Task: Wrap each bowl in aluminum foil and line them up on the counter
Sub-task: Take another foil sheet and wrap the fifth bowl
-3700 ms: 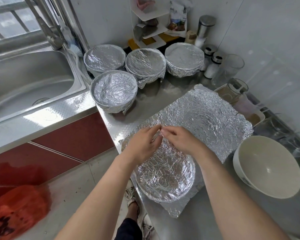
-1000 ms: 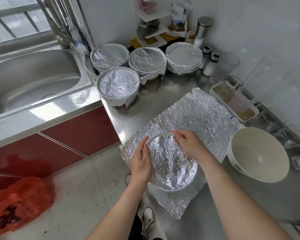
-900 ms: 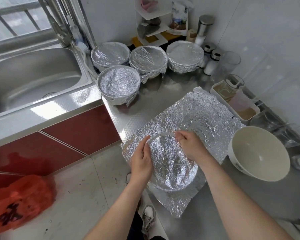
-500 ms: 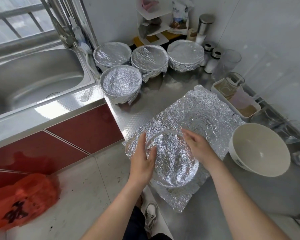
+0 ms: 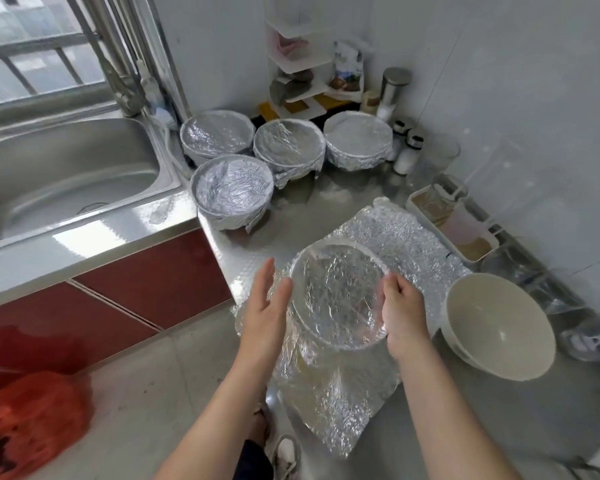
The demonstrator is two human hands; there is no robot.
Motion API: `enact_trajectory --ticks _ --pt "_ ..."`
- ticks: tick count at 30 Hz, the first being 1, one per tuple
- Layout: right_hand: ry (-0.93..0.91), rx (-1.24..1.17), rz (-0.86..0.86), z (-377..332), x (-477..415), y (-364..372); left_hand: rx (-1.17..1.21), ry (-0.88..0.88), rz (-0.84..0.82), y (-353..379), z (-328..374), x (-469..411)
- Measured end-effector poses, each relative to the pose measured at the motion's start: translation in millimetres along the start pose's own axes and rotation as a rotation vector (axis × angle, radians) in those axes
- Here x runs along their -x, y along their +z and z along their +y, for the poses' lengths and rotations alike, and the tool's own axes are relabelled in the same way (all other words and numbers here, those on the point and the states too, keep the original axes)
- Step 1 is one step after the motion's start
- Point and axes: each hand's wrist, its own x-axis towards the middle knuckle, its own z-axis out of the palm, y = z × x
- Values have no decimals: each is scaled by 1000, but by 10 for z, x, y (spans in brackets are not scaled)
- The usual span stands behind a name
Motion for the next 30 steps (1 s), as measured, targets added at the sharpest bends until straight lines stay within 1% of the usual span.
enact_trajectory --ticks 1,3,6,8,9,11,15,17,19,20,21,24,26,30 --pt "70 -80 78 -55 -65 -1 10 16 2 46 57 -50" --pt "169 -227 168 -139 -143 30 39 22 -29 103 156 -94" --pt "187 -359 224 -304 -285 133 -1 37 -88 221 299 -244" --pt "182 -398 251 -425 -404 228 -104 100 -90 303 369 -416" --pt "178 -406 260 -487 -458 272 -170 160 -79 344 394 -511" --pt "159 -407 281 -614 -588 366 -254 255 -31 420 448 -734" --pt "79 -333 307 -788 -817 528 -447 271 88 425 508 -1225" --pt "47 -289 305 -829 -970 625 -423 224 83 393 492 -1427" --pt "31 -247 301 -846 -1075 701 -343 132 29 390 489 -1497" --pt "36 -230 295 -843 -1175 784 -342 99 12 393 473 -1592" --pt "46 -208 291 -824 -1217 827 -390 86 6 389 459 -1616" --pt "81 -161 261 -750 -1328 1015 -573 128 47 282 389 -1738" --pt "77 -160 237 -690 -1364 1115 -613 156 77 200 375 -1779" --pt "39 -132 194 -603 -1415 1209 -644 152 120 144 376 -1790"
